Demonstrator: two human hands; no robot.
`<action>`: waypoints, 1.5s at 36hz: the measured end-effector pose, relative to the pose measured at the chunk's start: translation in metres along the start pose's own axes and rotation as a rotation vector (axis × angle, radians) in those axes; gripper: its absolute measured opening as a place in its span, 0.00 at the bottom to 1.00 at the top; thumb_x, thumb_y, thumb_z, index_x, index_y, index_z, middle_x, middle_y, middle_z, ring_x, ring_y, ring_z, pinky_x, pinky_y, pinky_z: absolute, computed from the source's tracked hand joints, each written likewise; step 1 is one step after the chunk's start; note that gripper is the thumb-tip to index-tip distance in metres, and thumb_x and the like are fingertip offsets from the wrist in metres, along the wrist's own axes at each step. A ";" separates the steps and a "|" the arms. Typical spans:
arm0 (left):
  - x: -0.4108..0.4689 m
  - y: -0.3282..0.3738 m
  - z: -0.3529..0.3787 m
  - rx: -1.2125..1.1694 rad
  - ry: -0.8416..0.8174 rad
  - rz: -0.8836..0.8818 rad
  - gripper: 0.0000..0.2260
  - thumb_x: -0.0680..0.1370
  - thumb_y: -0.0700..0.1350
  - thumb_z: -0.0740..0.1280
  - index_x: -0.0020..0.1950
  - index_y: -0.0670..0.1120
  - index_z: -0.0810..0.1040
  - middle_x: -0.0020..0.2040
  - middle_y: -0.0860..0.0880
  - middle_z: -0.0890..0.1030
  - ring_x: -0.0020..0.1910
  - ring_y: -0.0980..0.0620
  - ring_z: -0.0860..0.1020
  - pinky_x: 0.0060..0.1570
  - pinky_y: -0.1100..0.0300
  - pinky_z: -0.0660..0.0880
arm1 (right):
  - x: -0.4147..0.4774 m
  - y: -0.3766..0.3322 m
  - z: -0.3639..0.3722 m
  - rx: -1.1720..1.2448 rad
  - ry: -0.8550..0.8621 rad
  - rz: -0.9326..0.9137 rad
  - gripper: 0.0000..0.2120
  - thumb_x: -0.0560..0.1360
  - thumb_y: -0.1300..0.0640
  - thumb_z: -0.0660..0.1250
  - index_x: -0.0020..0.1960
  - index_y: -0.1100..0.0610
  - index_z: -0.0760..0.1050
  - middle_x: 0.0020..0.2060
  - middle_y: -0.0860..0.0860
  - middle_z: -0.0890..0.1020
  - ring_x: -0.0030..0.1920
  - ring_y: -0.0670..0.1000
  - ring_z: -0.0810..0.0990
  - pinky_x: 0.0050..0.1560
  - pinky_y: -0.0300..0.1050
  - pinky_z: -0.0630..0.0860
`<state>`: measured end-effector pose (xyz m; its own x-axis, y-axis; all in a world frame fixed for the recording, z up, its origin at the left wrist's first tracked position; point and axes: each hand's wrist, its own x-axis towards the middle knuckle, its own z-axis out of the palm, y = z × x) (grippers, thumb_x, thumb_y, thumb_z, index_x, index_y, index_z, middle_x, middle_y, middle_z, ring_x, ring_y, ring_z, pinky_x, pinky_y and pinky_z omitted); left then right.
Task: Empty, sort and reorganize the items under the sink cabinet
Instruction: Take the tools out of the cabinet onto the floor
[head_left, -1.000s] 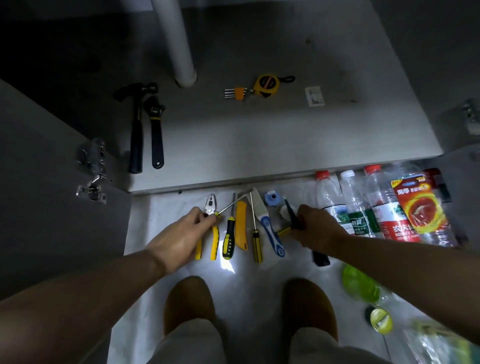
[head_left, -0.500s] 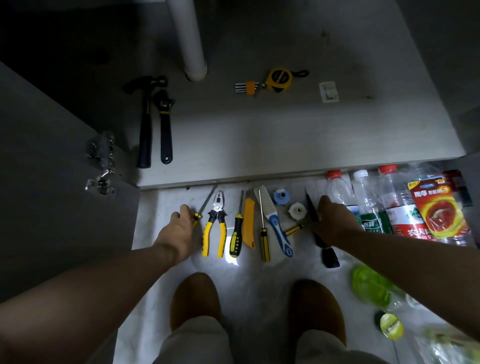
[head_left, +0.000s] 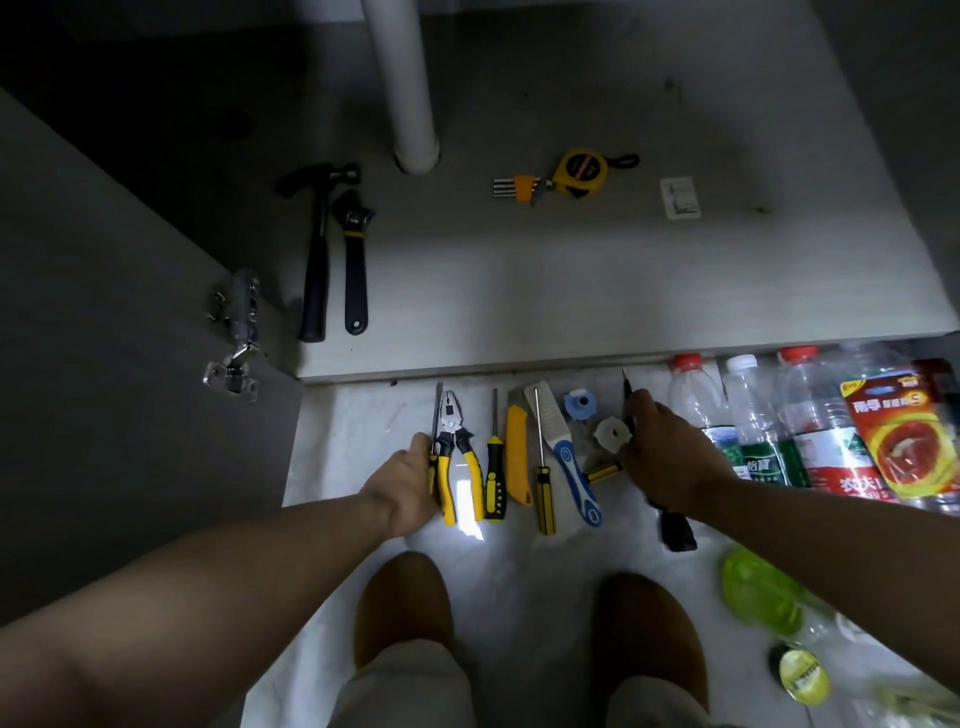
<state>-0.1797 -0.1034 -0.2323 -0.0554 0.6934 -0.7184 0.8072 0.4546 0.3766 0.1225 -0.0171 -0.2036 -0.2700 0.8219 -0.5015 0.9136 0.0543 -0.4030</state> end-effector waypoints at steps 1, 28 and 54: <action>0.001 0.002 0.001 -0.019 -0.016 -0.002 0.24 0.75 0.37 0.68 0.68 0.45 0.64 0.51 0.44 0.79 0.48 0.46 0.79 0.44 0.55 0.74 | 0.000 0.000 0.000 0.003 0.000 -0.004 0.17 0.79 0.53 0.65 0.63 0.54 0.63 0.53 0.55 0.78 0.47 0.56 0.81 0.46 0.55 0.81; 0.040 0.114 -0.102 0.067 0.566 0.501 0.14 0.78 0.45 0.62 0.63 0.54 0.76 0.58 0.52 0.73 0.55 0.50 0.77 0.54 0.54 0.77 | 0.084 -0.073 -0.096 0.075 0.447 -0.289 0.16 0.75 0.58 0.67 0.61 0.54 0.70 0.58 0.52 0.70 0.50 0.51 0.74 0.48 0.49 0.78; 0.112 0.177 -0.155 0.291 0.592 0.218 0.13 0.80 0.49 0.66 0.63 0.48 0.73 0.64 0.42 0.74 0.66 0.39 0.71 0.63 0.45 0.70 | 0.150 -0.066 -0.132 -0.376 0.259 -0.251 0.29 0.77 0.49 0.67 0.75 0.47 0.62 0.67 0.60 0.69 0.66 0.63 0.69 0.62 0.58 0.73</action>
<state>-0.1340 0.1416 -0.1552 -0.1189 0.9777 -0.1731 0.9566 0.1595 0.2439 0.0616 0.1770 -0.1514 -0.4544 0.8682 -0.1992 0.8892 0.4287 -0.1596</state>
